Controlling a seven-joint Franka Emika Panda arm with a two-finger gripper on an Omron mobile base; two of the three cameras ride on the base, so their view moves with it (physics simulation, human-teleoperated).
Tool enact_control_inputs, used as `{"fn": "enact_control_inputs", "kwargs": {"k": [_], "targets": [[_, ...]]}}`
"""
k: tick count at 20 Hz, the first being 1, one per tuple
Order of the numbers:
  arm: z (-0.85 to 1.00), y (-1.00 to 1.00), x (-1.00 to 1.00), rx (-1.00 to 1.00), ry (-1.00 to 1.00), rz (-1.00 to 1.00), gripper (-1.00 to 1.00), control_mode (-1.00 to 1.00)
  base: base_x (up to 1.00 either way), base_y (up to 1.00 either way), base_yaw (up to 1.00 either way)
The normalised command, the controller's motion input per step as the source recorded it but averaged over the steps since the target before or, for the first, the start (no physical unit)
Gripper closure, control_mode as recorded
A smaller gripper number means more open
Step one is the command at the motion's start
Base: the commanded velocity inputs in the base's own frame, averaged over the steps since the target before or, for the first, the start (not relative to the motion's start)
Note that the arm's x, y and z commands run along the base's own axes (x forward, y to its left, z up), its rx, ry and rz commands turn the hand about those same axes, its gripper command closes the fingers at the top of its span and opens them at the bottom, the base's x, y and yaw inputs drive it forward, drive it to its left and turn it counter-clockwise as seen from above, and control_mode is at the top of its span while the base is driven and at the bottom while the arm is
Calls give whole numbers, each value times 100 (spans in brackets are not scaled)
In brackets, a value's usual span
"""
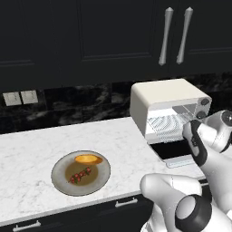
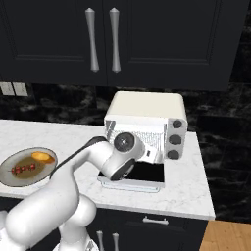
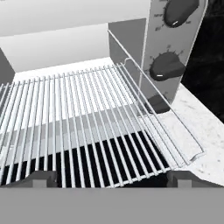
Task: Pick up the kebab skewer and baguette bread, and place them inside the toaster oven. Close the toaster oven door and start by setting the timer.
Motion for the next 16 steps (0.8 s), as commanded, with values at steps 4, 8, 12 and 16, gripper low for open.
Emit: {"fn": "enact_control_inputs", "kwargs": {"k": [4,8,12,16], "targets": [[97,0,-34,20,6,12,-100,-100,0,0,0],[73,2,-62,13,25,7,-100,-100,0,0,0],[57,29,-34,10,40,8,-100,-100,0,0,0],[18,54,-3,11,41,19,-100,-100,0,0,0]]}}
